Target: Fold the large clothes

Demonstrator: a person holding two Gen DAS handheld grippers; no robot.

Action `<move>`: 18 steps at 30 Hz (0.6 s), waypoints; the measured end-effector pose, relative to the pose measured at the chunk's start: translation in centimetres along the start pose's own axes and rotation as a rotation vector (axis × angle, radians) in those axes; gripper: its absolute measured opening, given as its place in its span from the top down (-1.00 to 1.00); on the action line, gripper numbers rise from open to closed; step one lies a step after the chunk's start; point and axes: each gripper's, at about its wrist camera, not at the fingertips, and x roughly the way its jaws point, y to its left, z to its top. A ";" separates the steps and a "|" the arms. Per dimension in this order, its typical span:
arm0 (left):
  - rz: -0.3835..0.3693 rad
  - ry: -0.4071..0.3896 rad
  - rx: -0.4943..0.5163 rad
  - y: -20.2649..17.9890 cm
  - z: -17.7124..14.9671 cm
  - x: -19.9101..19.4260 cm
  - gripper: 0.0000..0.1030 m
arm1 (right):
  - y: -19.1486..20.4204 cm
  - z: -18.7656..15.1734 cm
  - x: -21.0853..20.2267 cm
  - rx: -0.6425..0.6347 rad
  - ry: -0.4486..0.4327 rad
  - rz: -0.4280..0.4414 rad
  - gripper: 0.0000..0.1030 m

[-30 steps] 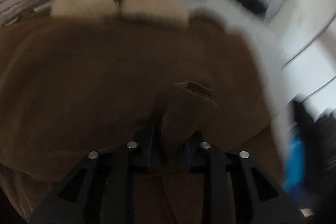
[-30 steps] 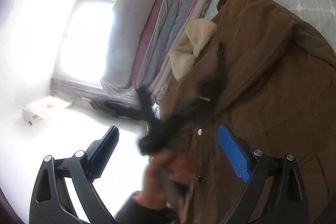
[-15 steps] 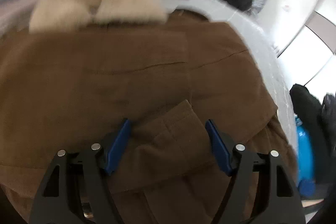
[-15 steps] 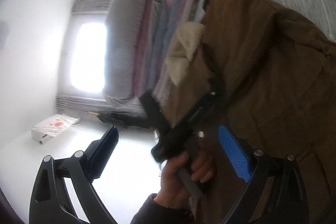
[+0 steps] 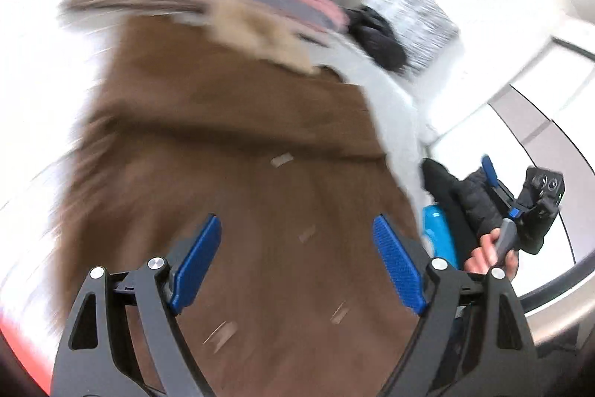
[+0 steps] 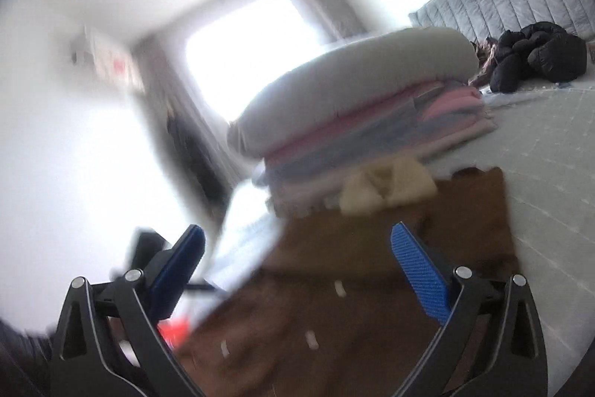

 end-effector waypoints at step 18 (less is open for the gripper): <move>-0.057 0.100 -0.462 14.6 -17.1 -4.1 -0.75 | -15.1 -15.6 -8.5 0.494 0.552 -0.306 -0.87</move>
